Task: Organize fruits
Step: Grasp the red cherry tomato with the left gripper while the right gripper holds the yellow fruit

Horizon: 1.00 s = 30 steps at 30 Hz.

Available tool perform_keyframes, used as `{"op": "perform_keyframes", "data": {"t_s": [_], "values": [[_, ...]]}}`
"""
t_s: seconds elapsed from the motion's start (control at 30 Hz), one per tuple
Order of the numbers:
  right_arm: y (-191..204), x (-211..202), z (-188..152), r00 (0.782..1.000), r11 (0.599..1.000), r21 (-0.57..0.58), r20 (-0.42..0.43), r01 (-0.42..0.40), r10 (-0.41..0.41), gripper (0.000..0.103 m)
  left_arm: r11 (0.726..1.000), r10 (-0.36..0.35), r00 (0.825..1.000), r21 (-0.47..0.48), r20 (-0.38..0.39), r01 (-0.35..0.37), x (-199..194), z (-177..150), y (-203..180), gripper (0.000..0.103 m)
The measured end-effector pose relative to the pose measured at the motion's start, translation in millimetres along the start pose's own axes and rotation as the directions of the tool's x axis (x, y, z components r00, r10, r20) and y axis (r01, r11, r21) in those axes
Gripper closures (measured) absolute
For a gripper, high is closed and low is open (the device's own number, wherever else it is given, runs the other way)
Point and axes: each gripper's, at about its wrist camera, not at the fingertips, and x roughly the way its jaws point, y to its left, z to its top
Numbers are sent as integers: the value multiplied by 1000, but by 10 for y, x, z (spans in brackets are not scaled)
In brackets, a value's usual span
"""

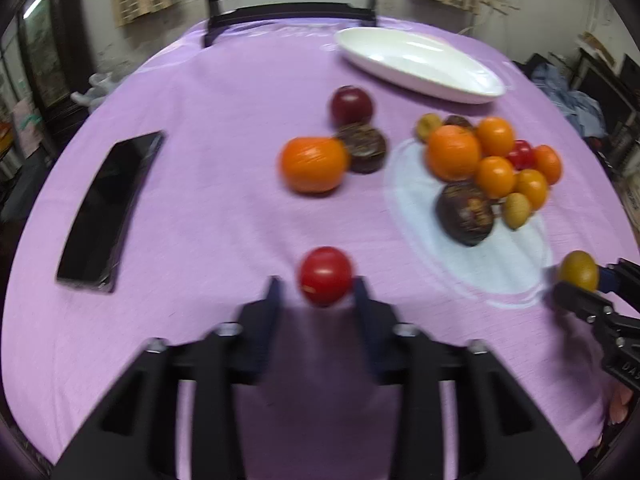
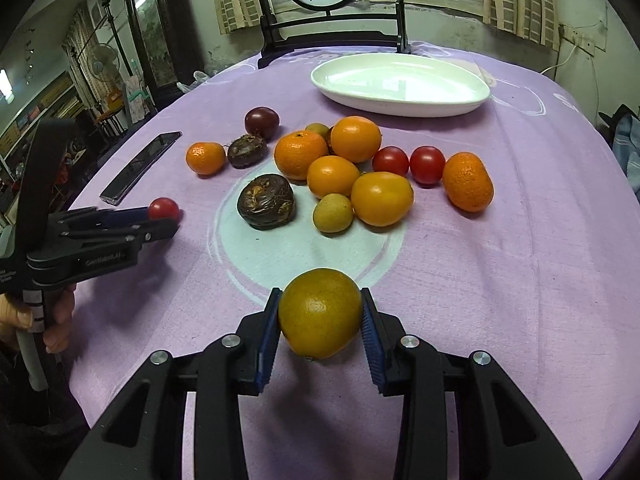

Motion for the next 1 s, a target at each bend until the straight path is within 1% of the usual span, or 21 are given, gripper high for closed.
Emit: {"op": "perform_keyframes", "data": {"t_s": [0.27, 0.4, 0.43, 0.5, 0.57, 0.63, 0.67, 0.73, 0.8, 0.87, 0.97, 1.0], "values": [[-40, 55, -9, 1000, 1000, 0, -24, 9, -9, 65, 999, 12, 1000, 43, 13, -13, 74, 84, -87, 75], [-33, 61, -14, 1000, 1000, -2, -26, 3, -3, 65, 999, 5, 1000, 35, 17, -5, 99, 130, -77, 75], [-30, 59, -13, 1000, 1000, -4, -26, 2, -2, 65, 999, 3, 1000, 32, 19, -4, 105, 135, -69, 78], [-30, 48, -7, 1000, 1000, -7, -23, -3, 3, 65, 999, 0, 1000, 36, 27, -1, 108, 144, -68, 79], [-40, 24, 3, 1000, 1000, -5, -14, -9, 9, 65, 999, -10, 1000, 37, 27, 9, 104, 149, -70, 80], [-63, -5, 24, 1000, 1000, -2, -3, -16, 16, 65, 998, -54, 998, 36, 21, 53, 81, 143, -69, 80], [-67, -17, 24, 1000, 1000, -2, 0, -19, 19, 65, 997, -65, 998, 40, 24, 64, 68, 138, -83, 80], [-82, -33, 41, 1000, 1000, -3, 6, -16, 17, 65, 997, -59, 998, 58, 31, 57, 58, 120, -124, 80], [-95, -28, 55, 1000, 1000, -3, 6, -7, 7, 65, 996, -65, 998, 57, 17, 63, 90, 109, -133, 80], [-97, -12, 57, 1000, 1000, -3, 2, -10, 10, 65, 996, -61, 998, 63, 26, 60, 96, 100, -146, 78], [-77, 22, 49, 1000, 1000, -5, -8, -15, 15, 65, 997, -57, 998, 61, 25, 55, 108, 113, -157, 74], [-68, 27, 42, 1000, 1000, -7, -8, -17, 17, 65, 996, -56, 998, 65, 24, 54, 112, 121, -169, 66]]}}
